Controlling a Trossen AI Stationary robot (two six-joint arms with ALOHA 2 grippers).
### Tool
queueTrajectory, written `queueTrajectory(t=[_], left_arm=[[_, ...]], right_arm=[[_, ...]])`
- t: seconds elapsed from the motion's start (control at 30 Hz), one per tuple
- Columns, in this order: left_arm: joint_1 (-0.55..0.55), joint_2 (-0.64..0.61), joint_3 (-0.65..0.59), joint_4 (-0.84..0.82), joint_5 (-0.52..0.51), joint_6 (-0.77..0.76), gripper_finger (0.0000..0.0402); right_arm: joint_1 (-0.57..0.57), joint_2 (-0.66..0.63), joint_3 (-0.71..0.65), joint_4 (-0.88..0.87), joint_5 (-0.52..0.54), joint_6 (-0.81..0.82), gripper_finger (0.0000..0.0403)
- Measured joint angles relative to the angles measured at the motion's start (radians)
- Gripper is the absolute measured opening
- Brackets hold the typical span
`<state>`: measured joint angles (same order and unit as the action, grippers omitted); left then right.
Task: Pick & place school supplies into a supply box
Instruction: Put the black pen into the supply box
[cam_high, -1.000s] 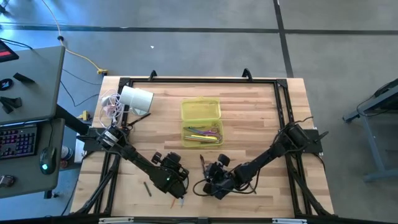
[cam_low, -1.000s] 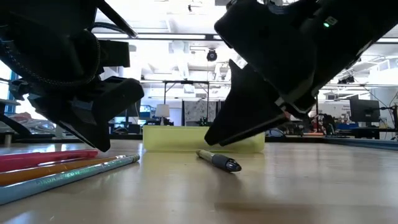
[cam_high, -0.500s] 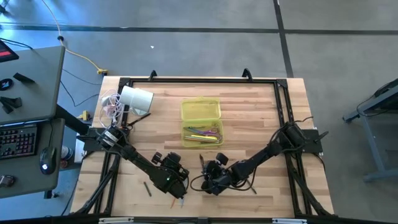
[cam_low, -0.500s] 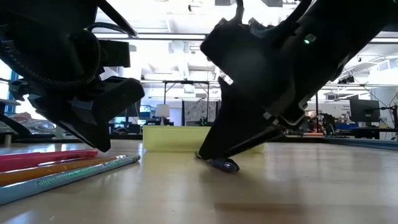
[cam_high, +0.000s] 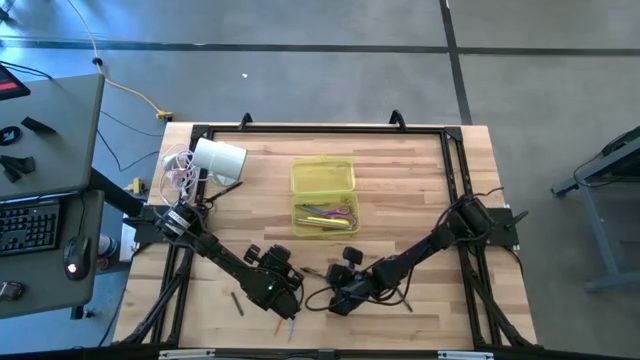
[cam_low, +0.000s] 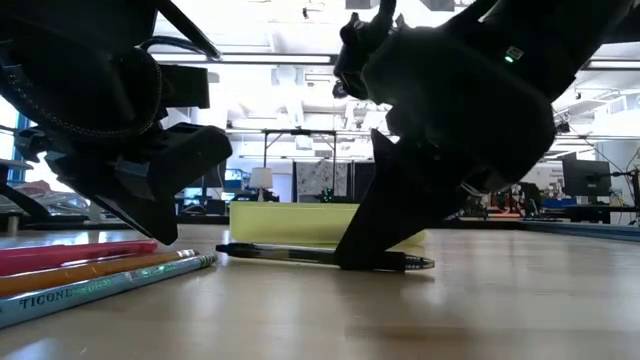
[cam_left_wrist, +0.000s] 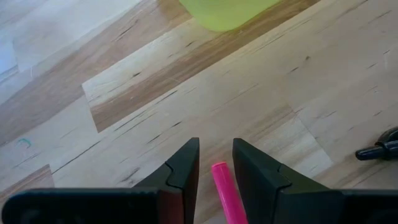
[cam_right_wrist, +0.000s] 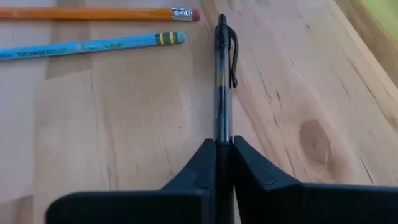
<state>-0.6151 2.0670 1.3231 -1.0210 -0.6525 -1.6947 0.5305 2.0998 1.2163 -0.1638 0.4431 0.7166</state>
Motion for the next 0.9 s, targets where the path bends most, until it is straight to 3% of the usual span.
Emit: queueTrajectory(t=[0.17,0.33,0.43,0.53,0.63,0.73,0.9], left_arm=[[0.0,0.0,0.0,0.0,0.0,0.007,0.0131],[0.0,0.0,0.0,0.002,0.0,0.015,0.0131],[0.0,0.0,0.0,0.004,0.0,0.015,0.0131],[0.0,0.0,0.0,0.006,0.0,0.015,0.0131],[0.0,0.0,0.0,0.007,-0.002,0.015,0.0131],[0.0,0.0,0.0,0.014,-0.014,0.015,0.0131],[0.0,0.0,0.0,0.037,-0.016,0.015,0.0131]], right_arm=[[-0.005,0.001,-0.002,0.0,0.018,-0.064,0.0046],[-0.029,-0.061,-0.009,-0.069,0.002,-0.165,0.0011],[-0.052,-0.147,-0.012,-0.132,0.085,-0.228,0.0017],[-0.089,-0.255,-0.005,-0.197,0.236,-0.287,0.0027],[-0.149,-0.32,-0.007,-0.211,0.272,-0.411,0.0022],[-0.229,-0.354,-0.005,-0.177,0.233,-0.547,0.0016],[-0.365,-0.294,-0.007,-0.175,-0.072,-0.602,0.0022]])
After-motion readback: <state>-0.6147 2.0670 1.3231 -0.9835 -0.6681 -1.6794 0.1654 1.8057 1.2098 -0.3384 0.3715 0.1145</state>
